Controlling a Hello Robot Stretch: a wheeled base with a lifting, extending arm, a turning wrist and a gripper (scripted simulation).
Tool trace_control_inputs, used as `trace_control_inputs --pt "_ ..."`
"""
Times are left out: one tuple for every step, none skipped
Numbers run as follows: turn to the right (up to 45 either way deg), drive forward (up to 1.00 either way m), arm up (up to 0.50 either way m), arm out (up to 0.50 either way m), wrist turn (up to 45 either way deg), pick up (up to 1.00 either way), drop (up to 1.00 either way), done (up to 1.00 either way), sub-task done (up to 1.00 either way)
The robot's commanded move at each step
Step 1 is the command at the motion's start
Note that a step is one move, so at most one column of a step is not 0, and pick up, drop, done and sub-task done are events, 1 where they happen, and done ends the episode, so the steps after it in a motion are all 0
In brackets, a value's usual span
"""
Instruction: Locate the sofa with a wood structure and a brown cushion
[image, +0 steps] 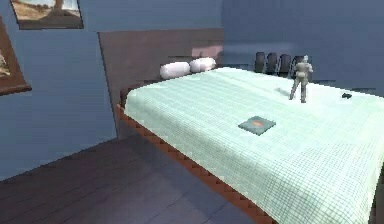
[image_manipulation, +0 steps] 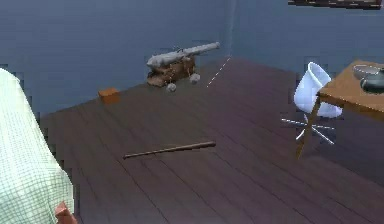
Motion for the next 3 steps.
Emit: trace_control_inputs --pt "-45.0 0.00 0.00 0.00 0.0 0.00 0.00 0.00 0.00" --pt "-39.0 0.00 0.00 0.00 0.0 0.00 0.00 0.00 0.00" --pt "0.0 0.35 0.00 0.00 0.0 0.00 0.00 0.00 0.00"
